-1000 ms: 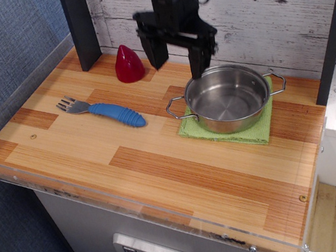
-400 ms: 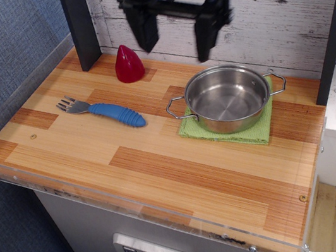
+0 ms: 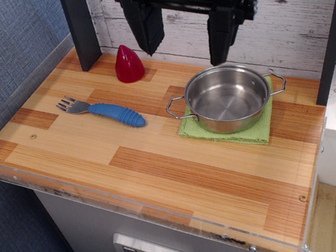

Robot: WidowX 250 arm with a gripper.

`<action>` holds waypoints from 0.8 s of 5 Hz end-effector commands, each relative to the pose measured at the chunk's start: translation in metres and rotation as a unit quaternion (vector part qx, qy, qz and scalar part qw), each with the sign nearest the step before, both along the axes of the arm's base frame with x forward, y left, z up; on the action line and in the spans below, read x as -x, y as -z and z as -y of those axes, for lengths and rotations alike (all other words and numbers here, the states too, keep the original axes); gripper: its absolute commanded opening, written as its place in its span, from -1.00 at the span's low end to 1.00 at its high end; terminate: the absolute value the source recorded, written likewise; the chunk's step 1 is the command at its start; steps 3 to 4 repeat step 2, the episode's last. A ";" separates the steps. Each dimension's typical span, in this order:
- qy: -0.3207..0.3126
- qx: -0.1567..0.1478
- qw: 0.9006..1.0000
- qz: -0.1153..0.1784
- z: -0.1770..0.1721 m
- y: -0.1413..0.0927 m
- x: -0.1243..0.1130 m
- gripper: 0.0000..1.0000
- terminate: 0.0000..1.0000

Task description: Put the pot onto the green cloth

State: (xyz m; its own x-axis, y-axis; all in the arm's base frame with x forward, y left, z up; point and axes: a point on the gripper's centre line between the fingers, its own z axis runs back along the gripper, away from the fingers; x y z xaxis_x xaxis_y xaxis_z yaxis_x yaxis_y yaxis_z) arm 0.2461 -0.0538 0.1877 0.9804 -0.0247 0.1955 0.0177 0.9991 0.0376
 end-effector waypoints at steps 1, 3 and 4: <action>0.028 0.008 0.999 0.030 0.011 -0.021 0.018 1.00 -1.00; 0.028 0.008 0.999 0.030 0.011 -0.021 0.018 1.00 1.00; 0.028 0.008 0.999 0.030 0.011 -0.021 0.018 1.00 1.00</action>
